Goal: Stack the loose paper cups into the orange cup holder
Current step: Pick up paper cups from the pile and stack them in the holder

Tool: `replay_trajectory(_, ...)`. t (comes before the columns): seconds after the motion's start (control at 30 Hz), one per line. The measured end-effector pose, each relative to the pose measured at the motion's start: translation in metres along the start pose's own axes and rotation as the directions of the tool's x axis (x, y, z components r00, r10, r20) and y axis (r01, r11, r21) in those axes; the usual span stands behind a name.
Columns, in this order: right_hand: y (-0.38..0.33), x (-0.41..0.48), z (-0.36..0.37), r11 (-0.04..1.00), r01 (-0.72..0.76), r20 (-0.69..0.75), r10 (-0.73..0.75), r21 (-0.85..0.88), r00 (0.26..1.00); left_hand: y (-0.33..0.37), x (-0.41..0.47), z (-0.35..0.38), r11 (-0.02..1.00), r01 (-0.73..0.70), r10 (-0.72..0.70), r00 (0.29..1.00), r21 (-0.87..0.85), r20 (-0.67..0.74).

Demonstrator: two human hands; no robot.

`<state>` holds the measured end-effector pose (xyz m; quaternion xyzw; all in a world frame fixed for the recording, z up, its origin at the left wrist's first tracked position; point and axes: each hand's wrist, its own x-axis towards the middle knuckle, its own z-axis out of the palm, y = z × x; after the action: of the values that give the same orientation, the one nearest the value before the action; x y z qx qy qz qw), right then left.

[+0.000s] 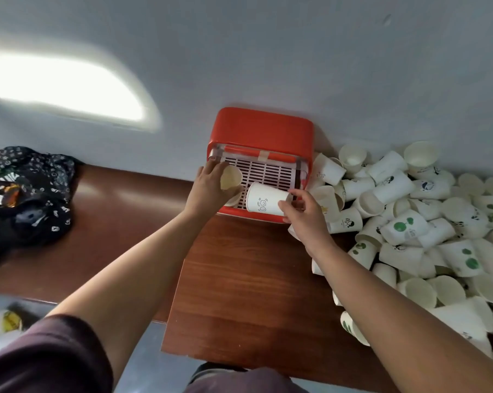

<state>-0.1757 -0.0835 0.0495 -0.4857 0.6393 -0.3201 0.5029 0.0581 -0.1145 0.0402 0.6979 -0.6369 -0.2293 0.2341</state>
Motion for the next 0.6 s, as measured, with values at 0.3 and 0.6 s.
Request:
replay_trajectory(0.3, 0.009, 0.002, 0.011, 0.997, -0.069, -0.056, 0.071, 0.039, 0.996, -0.017, 0.006, 0.013, 0.972, -0.012, 0.027, 0.998, -0.233, 0.063)
replay_trajectory(0.6, 0.006, 0.005, 0.014, 0.991, -0.076, -0.068, 0.084, 0.107, 0.994, -0.052, 0.008, 0.036, 0.994, -0.077, 0.046, 0.931, 0.072, 0.361)
